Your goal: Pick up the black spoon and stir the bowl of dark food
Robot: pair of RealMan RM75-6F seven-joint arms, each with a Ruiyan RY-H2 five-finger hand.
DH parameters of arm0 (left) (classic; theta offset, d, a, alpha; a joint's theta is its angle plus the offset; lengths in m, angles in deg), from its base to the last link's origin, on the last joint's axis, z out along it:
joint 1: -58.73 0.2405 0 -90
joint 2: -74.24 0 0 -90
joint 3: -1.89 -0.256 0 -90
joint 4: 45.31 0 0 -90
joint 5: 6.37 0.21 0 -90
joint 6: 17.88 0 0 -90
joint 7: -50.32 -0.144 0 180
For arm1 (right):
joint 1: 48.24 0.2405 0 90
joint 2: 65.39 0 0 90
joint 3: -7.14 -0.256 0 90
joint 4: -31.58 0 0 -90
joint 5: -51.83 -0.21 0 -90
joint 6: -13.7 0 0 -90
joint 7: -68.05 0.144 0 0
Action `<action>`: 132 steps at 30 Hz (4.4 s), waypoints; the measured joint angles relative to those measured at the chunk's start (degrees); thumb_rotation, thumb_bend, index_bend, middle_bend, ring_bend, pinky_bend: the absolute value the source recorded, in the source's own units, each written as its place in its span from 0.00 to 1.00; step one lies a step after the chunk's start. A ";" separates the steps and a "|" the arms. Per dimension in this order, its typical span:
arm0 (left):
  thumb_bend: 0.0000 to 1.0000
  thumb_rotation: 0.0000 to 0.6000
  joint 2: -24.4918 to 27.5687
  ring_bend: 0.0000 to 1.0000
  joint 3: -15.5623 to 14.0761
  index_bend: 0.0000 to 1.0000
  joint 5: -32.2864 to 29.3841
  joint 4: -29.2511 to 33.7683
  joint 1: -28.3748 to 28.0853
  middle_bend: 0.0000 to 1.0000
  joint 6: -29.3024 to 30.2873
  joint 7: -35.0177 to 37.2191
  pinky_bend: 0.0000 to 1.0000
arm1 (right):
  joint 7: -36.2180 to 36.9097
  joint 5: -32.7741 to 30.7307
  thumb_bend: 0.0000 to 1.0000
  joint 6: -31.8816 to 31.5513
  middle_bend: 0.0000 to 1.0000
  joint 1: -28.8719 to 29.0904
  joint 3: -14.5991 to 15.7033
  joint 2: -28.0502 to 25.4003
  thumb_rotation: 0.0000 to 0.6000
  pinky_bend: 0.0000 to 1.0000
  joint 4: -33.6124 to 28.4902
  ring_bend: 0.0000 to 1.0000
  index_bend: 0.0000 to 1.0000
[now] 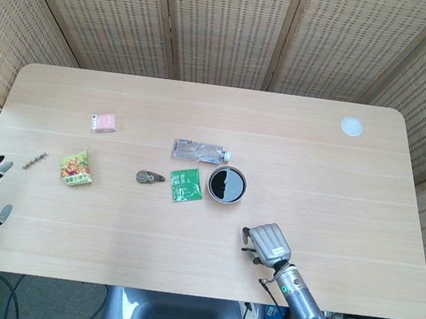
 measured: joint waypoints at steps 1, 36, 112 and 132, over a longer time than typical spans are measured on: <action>0.39 1.00 -0.04 0.00 -0.01 0.00 -0.02 -0.18 0.00 0.00 -0.01 0.18 0.00 | -0.35 -0.41 0.48 0.25 0.95 0.19 0.06 0.35 1.00 1.00 0.35 0.96 0.56; 0.39 1.00 -1.01 0.00 -0.50 0.00 -0.02 -2.23 0.24 0.00 0.14 1.93 0.00 | -4.26 -8.67 0.48 3.30 0.95 3.87 1.44 4.10 1.00 1.00 6.72 0.96 0.56; 0.39 1.00 -0.56 0.00 -0.26 0.00 -0.06 -1.40 0.63 0.00 1.08 1.45 0.00 | 16.32 -4.91 0.71 1.45 0.95 4.37 -4.95 -13.47 1.00 1.00 -12.11 0.97 0.65; 0.39 1.00 -0.10 0.00 -0.44 0.00 0.22 -0.04 0.52 0.00 0.91 0.16 0.00 | 48.30 -10.36 0.73 16.44 0.95 8.47 -15.83 -19.73 1.00 1.00 -13.27 0.97 0.67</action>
